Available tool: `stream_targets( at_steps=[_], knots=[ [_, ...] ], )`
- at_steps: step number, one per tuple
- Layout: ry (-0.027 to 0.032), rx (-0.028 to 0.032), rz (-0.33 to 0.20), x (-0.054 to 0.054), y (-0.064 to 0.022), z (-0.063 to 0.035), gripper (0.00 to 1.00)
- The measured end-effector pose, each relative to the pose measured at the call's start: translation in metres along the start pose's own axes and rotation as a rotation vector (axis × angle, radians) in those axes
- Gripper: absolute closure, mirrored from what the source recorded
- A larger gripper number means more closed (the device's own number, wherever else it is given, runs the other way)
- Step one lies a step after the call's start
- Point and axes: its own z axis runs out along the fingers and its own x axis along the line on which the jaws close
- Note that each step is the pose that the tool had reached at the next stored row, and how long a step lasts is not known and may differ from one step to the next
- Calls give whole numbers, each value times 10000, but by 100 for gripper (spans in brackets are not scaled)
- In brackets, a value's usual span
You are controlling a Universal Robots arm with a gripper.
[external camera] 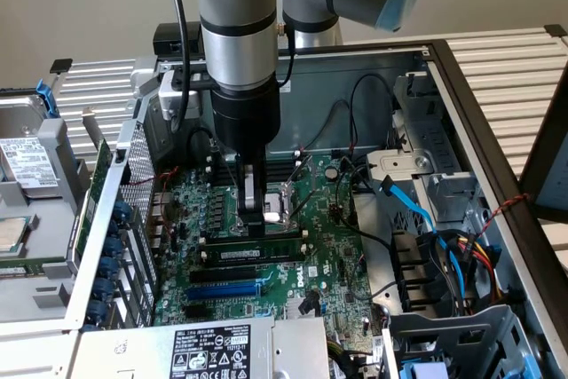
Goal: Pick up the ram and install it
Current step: 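Press down the ram until it locks into place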
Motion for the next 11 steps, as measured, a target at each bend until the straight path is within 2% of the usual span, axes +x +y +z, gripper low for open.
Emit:
stream_targets(
  at_steps=[7,11],
  knots=[
    [2,-6,65,0,1,-1,89],
    [10,-40,489,0,0,-1,89]
  ],
)
